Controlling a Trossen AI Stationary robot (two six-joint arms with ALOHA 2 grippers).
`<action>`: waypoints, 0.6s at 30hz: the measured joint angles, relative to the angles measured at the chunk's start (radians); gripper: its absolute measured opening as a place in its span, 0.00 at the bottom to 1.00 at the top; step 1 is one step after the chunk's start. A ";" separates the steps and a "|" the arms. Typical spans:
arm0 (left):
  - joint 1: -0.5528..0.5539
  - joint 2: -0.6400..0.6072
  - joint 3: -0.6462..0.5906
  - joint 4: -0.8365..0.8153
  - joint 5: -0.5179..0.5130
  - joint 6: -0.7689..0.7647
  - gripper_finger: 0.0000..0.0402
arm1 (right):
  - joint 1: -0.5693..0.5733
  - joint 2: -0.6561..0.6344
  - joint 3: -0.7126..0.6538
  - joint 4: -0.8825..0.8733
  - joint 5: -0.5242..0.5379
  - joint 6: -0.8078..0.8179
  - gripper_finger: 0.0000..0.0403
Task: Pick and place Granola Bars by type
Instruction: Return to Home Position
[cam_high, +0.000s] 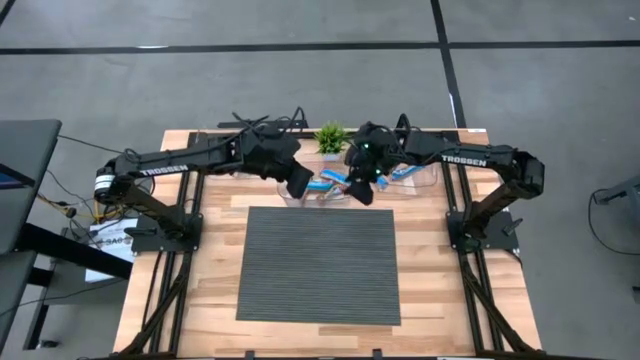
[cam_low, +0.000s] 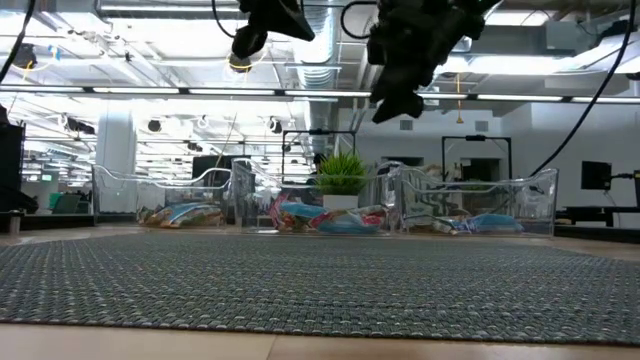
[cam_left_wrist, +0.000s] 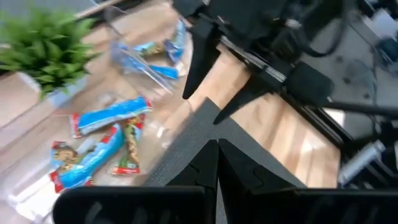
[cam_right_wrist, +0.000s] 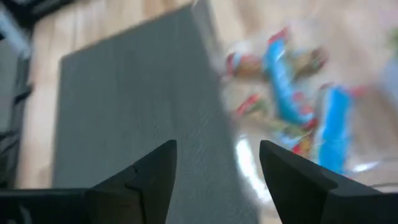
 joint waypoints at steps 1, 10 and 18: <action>-0.005 0.000 0.000 0.000 0.015 0.013 0.00 | 0.006 0.001 -0.001 -0.024 -0.026 -0.006 0.55; -0.117 -0.064 -0.006 0.059 -0.039 0.079 0.00 | 0.156 -0.270 -0.079 0.026 -0.116 -0.061 0.55; -0.235 -0.178 -0.150 0.130 -0.207 0.002 0.00 | 0.322 -0.789 -0.502 0.383 0.158 0.248 0.55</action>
